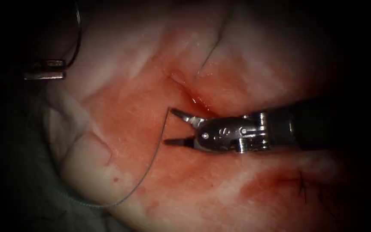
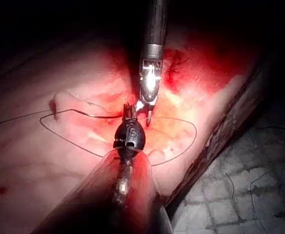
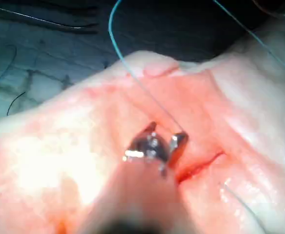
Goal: Wound Closure
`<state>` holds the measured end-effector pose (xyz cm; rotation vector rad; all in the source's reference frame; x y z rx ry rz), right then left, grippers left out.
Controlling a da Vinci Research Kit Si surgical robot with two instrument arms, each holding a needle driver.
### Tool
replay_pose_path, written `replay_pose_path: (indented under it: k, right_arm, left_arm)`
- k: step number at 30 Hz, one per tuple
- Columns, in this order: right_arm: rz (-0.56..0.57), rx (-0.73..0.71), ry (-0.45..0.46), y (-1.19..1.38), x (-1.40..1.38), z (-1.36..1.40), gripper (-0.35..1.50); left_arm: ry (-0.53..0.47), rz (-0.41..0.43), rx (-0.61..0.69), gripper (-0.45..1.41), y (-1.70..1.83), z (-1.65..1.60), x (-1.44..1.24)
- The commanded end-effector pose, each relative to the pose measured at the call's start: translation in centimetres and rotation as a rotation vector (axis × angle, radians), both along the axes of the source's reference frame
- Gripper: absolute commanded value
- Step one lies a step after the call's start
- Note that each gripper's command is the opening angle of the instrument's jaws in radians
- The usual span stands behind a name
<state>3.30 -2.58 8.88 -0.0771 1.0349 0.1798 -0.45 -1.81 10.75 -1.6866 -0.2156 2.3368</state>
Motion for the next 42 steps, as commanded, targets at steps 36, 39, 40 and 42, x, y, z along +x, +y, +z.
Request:
replay_pose_path:
  k: [36,39,40,42]
  right_arm:
    - [-0.211,0.117,0.117,-1.37,0.09,-1.40,-0.35]
    - [-0.207,0.115,0.129,-1.38,0.11,-1.44,0.14]
    - [-0.205,0.114,0.135,-1.36,0.09,-1.44,0.44]
    - [-0.198,0.119,0.140,-1.21,-0.07,-1.43,0.91]
  left_arm:
    - [0.003,0.008,0.006,-0.45,-0.09,0.16,-0.10]
    - [0.003,0.008,0.006,-0.45,-0.09,0.16,-0.10]
    - [0.003,0.008,0.006,-0.45,-0.09,0.16,-0.10]
    - [0.003,0.009,0.006,-0.45,-0.09,0.16,-0.09]
